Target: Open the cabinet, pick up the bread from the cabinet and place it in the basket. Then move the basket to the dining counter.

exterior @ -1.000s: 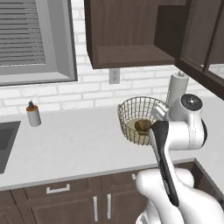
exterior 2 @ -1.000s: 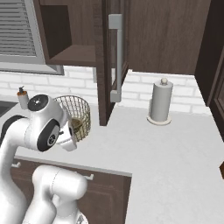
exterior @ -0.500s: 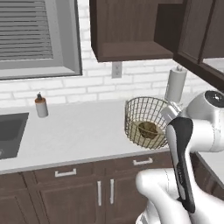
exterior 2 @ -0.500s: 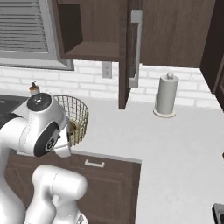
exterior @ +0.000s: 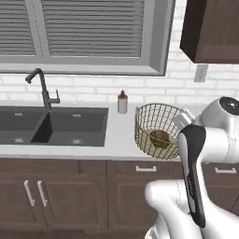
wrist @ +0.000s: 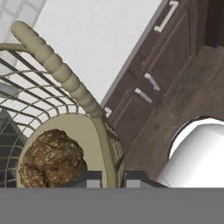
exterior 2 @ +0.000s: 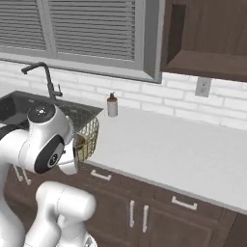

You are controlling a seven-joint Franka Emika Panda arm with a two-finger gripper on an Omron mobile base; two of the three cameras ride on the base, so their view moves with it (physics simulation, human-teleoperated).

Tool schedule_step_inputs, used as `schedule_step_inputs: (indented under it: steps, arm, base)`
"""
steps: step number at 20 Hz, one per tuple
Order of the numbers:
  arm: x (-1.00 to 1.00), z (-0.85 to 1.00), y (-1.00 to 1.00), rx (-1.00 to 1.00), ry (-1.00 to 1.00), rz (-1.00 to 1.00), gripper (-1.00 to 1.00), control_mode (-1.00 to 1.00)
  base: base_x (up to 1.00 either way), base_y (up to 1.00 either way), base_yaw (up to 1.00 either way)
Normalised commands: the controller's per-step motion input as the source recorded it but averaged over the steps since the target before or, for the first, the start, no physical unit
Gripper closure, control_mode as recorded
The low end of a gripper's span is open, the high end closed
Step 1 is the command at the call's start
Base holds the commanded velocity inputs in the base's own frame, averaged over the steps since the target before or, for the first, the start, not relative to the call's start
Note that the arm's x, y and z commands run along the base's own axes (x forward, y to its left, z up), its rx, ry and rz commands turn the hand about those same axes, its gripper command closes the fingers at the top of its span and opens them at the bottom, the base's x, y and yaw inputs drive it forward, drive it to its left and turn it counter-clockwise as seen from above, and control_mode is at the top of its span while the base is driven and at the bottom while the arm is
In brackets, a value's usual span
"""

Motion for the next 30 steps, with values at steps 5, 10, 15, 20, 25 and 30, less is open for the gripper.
schedule_step_inputs:
  steps: [5,10,15,20,25,30]
  arm:
    - [0.00,0.00,0.00,0.00,0.00,0.00,1.00,1.00]
    - [0.00,0.00,0.00,0.00,0.00,0.00,1.00,1.00]
    - [0.00,0.00,0.00,0.00,0.00,0.00,1.00,1.00]
    - [0.00,0.00,0.00,0.00,0.00,0.00,1.00,1.00]
    - [0.00,0.00,0.00,0.00,0.00,0.00,1.00,1.00]
    - [0.00,0.00,0.00,0.00,0.00,0.00,1.00,1.00]
  base:
    - [0.00,0.18,0.94]
    - [0.00,0.02,0.97]
    - [0.00,0.00,0.97]
    - [0.01,0.00,0.98]
    - [0.00,0.00,1.00]
    - [0.19,0.00,0.96]
